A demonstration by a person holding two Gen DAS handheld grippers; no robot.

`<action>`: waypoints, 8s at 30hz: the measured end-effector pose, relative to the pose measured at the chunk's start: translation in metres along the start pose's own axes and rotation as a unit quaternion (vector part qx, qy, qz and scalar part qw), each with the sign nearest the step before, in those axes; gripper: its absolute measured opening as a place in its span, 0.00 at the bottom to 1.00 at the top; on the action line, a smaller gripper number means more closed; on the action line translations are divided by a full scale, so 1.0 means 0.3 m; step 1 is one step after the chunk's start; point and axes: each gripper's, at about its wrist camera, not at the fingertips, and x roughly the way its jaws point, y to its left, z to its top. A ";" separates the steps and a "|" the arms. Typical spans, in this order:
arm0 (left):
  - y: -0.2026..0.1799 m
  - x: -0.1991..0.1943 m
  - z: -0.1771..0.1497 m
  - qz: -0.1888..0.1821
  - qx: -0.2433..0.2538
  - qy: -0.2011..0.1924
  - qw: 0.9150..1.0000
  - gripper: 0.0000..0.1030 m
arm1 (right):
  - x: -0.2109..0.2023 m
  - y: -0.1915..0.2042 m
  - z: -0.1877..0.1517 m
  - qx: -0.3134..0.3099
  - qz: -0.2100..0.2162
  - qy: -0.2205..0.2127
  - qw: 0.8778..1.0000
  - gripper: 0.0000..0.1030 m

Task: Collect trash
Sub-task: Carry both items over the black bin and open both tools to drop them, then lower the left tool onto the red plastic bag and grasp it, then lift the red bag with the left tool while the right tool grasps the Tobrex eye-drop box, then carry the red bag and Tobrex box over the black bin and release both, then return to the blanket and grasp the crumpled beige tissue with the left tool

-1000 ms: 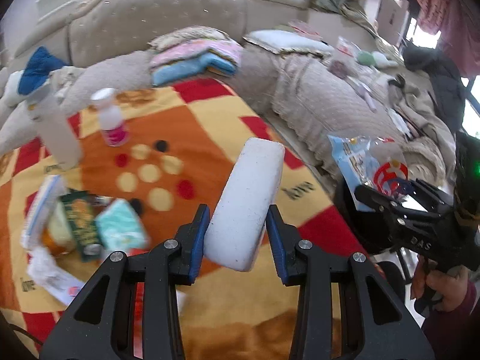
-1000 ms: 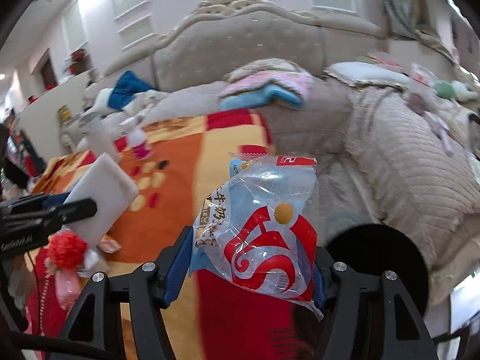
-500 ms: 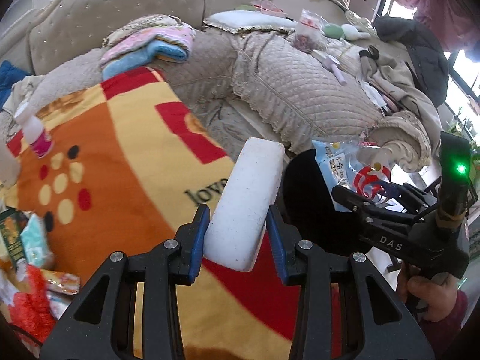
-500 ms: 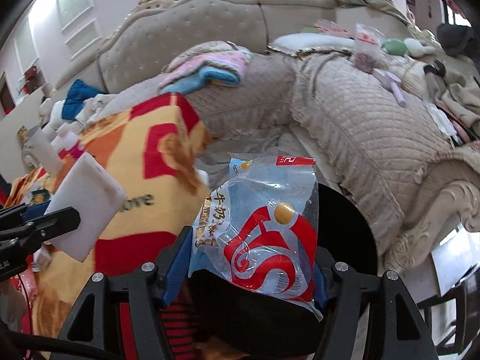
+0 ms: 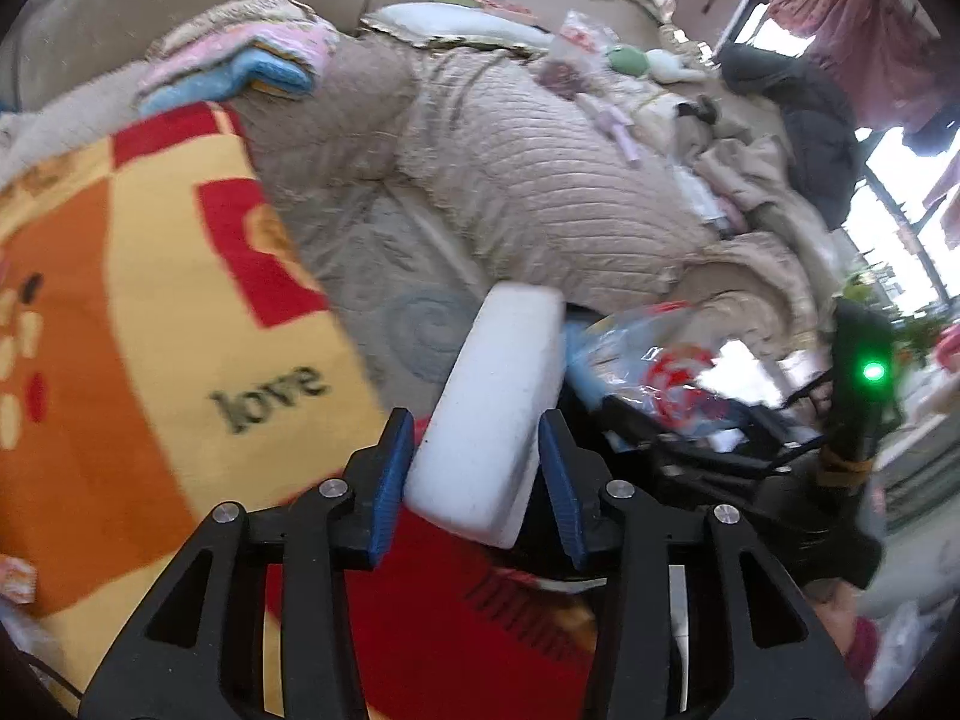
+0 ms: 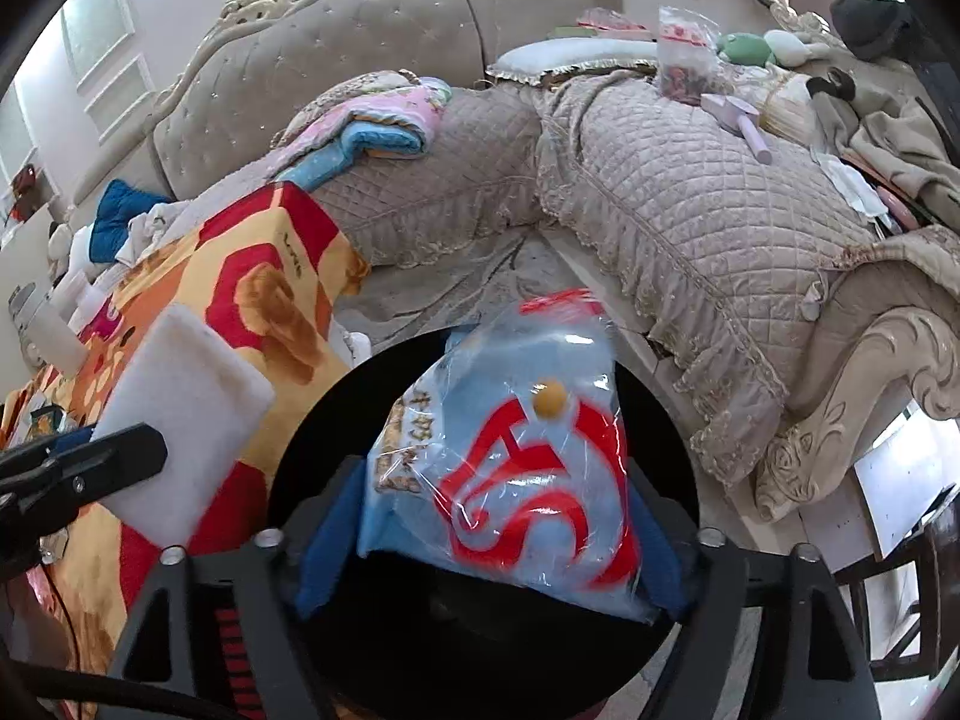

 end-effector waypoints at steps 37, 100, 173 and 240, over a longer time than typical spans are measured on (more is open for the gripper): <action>0.340 -0.416 -0.227 0.214 -0.050 -0.080 0.972 0.57 | -0.094 0.573 -0.068 -0.119 0.090 -0.017 0.989 0.80; 0.737 -0.821 -0.368 0.162 -0.140 -0.119 0.970 0.14 | -0.065 1.162 -0.262 -0.308 0.254 0.037 0.916 0.28; 0.066 -0.183 -0.073 0.036 0.012 -0.015 0.999 0.14 | -0.145 0.269 -0.042 -0.100 0.070 -0.022 0.992 0.27; 0.337 -0.422 -0.341 0.165 -0.062 -0.057 0.983 0.45 | -0.134 0.495 -0.097 -0.104 0.096 -0.011 0.990 0.76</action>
